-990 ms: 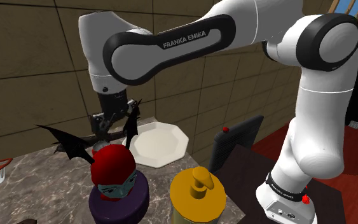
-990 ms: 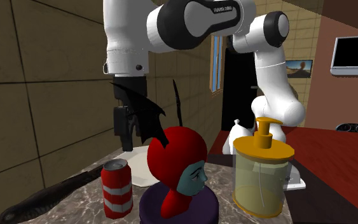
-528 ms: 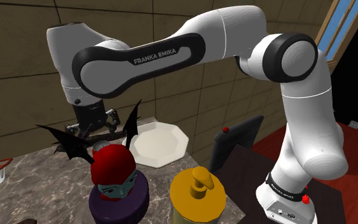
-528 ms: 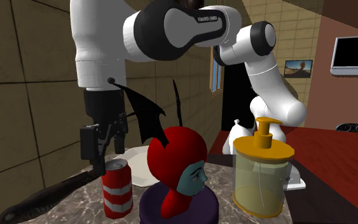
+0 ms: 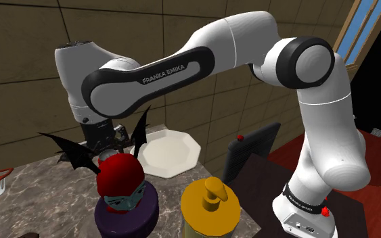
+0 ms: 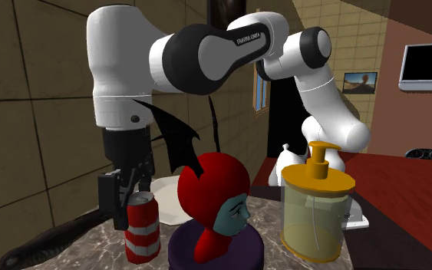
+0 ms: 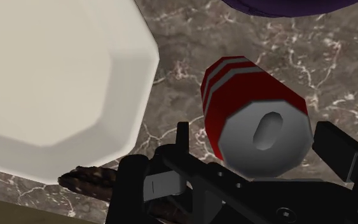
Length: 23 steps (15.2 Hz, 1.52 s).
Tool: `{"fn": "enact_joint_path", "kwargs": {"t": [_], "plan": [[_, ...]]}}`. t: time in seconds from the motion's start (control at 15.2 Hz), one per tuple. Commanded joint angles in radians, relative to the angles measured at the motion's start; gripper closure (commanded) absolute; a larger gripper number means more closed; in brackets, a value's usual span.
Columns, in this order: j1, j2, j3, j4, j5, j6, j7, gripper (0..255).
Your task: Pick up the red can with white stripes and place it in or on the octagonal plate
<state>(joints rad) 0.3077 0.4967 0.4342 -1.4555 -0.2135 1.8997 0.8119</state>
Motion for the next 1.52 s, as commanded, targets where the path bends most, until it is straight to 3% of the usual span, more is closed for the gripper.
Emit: {"fn": "enact_joint_path", "kwargs": {"t": [0.0, 0.26, 0.33, 0.92, 1.45], "plan": [[0.0, 0.0, 0.0, -0.002, 0.0, 0.003, 0.0, 0], [0.0, 0.0, 0.0, -0.002, 0.0, 0.002, 0.0, 0], [0.0, 0.0, 0.0, -0.002, 0.0, 0.002, 0.0, 255], [0.0, 0.0, 0.0, -0.002, 0.0, 0.003, 0.0, 255], [0.006, -0.015, 0.006, 0.084, 0.009, -0.096, -0.009, 255]]}}
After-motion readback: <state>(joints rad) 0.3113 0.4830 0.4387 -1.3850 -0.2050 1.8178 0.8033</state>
